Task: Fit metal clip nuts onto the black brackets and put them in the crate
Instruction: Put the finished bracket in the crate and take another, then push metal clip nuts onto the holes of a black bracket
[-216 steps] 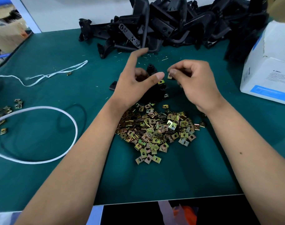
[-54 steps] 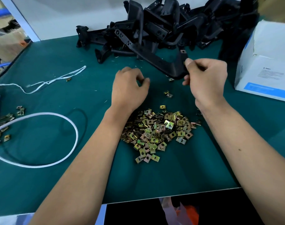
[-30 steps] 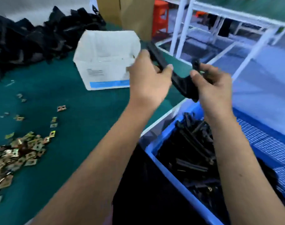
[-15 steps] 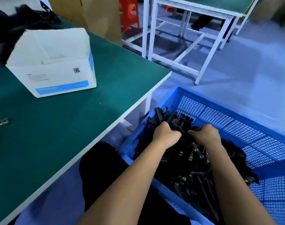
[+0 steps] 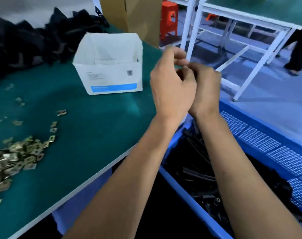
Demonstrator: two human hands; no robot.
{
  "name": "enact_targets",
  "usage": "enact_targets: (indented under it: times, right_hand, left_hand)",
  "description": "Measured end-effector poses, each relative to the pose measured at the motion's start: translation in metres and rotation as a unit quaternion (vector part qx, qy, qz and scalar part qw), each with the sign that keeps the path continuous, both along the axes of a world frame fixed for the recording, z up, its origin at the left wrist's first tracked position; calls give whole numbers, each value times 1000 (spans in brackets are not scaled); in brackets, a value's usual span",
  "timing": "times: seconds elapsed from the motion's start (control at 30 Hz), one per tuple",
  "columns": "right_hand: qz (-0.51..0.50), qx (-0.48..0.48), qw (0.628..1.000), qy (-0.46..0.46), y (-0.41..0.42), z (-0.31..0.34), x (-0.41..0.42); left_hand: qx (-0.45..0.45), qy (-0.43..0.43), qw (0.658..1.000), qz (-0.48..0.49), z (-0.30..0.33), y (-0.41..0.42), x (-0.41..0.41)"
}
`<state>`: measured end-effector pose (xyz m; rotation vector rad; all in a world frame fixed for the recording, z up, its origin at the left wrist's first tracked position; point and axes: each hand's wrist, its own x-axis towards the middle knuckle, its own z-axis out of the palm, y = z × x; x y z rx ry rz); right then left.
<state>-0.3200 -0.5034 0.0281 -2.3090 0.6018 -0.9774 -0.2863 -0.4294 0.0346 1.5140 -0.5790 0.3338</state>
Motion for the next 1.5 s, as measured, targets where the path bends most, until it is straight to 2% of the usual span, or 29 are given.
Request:
enact_targets:
  times: [0.07,0.1,0.17,0.2,0.3,0.37,0.47,0.53,0.6,0.77,0.83,0.9,0.97,1.03,1.13,1.3,1.4,1.5]
  right_hand:
    - [71,11,997,0,46,10,33]
    - [104,60,993,2,68,12,51]
    - [175,221,959,-12,116,17,82]
    - [202,239,950,-11,138,18,95]
    - [282,159,944,56,199,13,136]
    - [296,110,943,110,230,6,164]
    - [264,-31,942,204,255,-9,207]
    - [197,-77,951,226,253,-20,236]
    - [136,-79,964,215,244,-29,257]
    - [95,12,966,241,223,-47,295]
    - [88,28,960,265,220,-50,304]
    - [78,62,963,250,216,-49,312]
    - [101,75,971,203,215,-47,317]
    - [126,144,971,142,219,-40,316]
    - [116,175,975,69,226,-35,308]
    - [224,111,967,50,257,-39,267]
    - [309,107,945,-2,274,-41,243]
    - [372,79,925,-14,281,-37,230]
  left_hand:
    - [-13,30,998,59,12,40,27]
    - [-14,48,995,90,15,61,42]
    - [-15,69,985,158,17,107,71]
    - [-20,78,980,184,18,129,83]
    - [-17,114,960,256,14,193,121]
    - [16,143,944,299,9,228,143]
    - [91,202,921,319,-4,260,172]
    - [128,243,910,311,-14,268,189]
    - [148,265,906,296,-21,266,203]
    - [174,279,911,249,-25,244,231]
    - [157,293,914,231,-26,236,242]
    - [140,301,917,219,-26,231,252]
    - [139,312,916,212,-26,230,258]
    - [131,325,913,206,-26,231,262]
    - [104,354,911,186,-25,237,271]
    - [52,432,894,106,-14,261,275]
    - [23,470,880,56,-14,286,266]
    - [-26,483,874,37,-13,311,256]
